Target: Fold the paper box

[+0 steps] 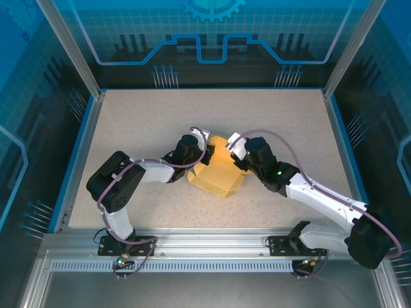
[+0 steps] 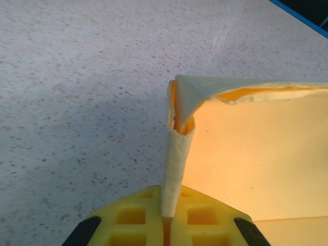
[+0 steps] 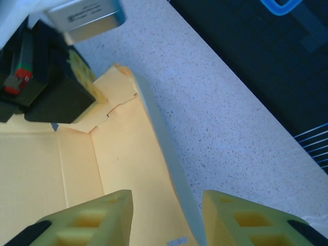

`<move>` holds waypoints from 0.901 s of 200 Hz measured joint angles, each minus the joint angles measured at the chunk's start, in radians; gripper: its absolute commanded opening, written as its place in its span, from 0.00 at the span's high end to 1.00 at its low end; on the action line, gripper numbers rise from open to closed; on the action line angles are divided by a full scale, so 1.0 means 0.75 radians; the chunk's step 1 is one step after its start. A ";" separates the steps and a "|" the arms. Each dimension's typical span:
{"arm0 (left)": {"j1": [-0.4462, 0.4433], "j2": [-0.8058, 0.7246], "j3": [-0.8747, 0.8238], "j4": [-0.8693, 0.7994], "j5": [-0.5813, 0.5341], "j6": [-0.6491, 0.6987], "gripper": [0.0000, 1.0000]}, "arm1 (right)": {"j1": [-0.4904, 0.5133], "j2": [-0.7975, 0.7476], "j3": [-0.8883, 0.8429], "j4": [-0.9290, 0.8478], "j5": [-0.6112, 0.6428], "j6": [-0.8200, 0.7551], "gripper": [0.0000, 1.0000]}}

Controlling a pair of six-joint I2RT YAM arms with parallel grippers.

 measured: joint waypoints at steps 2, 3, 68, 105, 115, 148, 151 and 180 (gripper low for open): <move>0.000 -0.005 0.000 -0.005 -0.004 -0.001 1.00 | -0.005 -0.002 0.010 -0.010 -0.004 0.016 0.58; 0.000 -0.006 0.000 -0.005 -0.007 -0.001 1.00 | -0.006 -0.002 0.013 -0.013 -0.006 0.020 0.58; -0.010 -0.098 -0.008 -0.120 -0.145 -0.066 1.00 | -0.105 0.014 0.245 -0.324 -0.096 0.345 0.43; -0.016 -0.116 -0.008 -0.162 -0.179 -0.071 1.00 | -0.121 0.143 0.338 -0.454 -0.106 0.457 0.43; -0.016 -0.116 -0.008 -0.172 -0.184 -0.071 1.00 | -0.121 0.179 0.352 -0.484 -0.110 0.478 0.43; -0.017 -0.117 -0.008 -0.193 -0.200 -0.071 1.00 | -0.121 0.251 0.385 -0.554 -0.111 0.531 0.45; -0.017 -0.117 -0.008 -0.194 -0.201 -0.071 1.00 | -0.121 0.254 0.387 -0.557 -0.111 0.535 0.45; -0.017 -0.118 -0.007 -0.196 -0.210 -0.072 1.00 | -0.121 0.287 0.394 -0.573 -0.130 0.573 0.46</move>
